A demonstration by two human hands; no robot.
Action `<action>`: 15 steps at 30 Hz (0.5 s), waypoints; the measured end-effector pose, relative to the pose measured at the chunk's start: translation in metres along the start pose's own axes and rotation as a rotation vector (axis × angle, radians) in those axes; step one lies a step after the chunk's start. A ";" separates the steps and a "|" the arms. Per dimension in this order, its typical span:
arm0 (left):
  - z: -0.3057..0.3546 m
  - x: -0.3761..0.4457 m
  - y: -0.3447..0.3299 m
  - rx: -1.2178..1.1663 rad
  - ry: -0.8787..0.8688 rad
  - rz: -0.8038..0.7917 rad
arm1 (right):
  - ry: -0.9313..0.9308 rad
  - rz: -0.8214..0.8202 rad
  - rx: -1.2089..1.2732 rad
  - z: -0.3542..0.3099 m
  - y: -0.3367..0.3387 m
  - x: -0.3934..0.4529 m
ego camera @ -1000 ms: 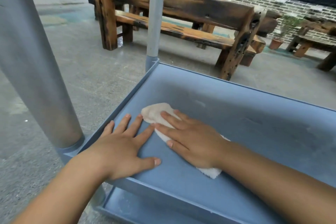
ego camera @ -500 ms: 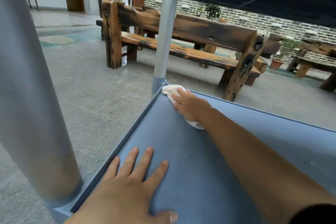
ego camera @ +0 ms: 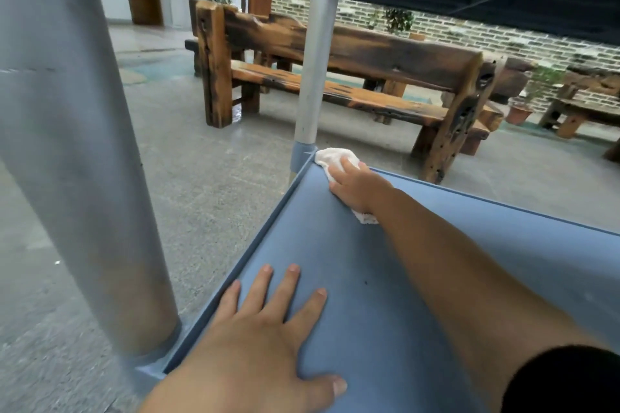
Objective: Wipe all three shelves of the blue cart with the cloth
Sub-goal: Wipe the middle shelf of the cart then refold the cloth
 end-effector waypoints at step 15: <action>-0.002 -0.008 0.000 -0.003 0.036 -0.079 | 0.311 0.043 0.005 -0.061 0.015 -0.118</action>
Point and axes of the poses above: each hand's wrist, its own x-axis towards the middle knuckle, its own y-axis out of the back of the hand, z = x × y, the point moved 5 cm from there along x, towards the middle knuckle, and after that the axes turned 15 degrees about z, right-handed, at the moved point
